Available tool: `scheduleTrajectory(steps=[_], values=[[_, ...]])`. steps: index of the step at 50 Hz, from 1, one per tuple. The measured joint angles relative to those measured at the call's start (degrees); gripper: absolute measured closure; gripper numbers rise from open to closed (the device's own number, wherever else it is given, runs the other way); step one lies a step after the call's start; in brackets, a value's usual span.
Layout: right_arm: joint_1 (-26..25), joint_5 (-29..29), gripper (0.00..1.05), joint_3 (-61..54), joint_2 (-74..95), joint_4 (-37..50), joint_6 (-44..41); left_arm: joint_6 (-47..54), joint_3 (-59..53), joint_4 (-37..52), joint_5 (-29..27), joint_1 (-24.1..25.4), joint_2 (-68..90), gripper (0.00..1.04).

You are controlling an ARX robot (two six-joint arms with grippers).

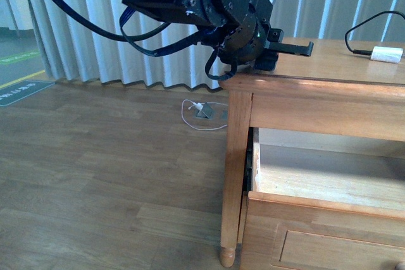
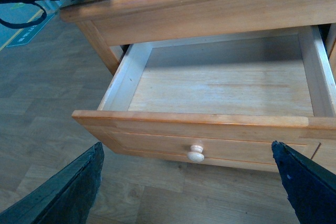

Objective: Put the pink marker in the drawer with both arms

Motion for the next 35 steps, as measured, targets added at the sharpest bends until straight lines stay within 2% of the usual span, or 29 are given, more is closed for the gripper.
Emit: scheduleTrajectory(steps=[8,19,27,35], values=[[0.0,0.0,0.08,0.0,0.0,0.0,0.0,1.6,-11.2,7.0,6.0,0.7,-6.8,0.9],[0.0,0.0,0.08,0.0,0.0,0.0,0.0,6.0,-25.4,14.0,17.2,1.4,-20.2,0.9],[0.0,0.0,0.08,0.0,0.0,0.0,0.0,11.8,-32.5,13.1,24.4,1.5,-28.2,0.9],[0.0,0.0,0.08,0.0,0.0,0.0,0.0,18.6,-35.4,9.6,26.2,0.0,-29.6,0.91]])
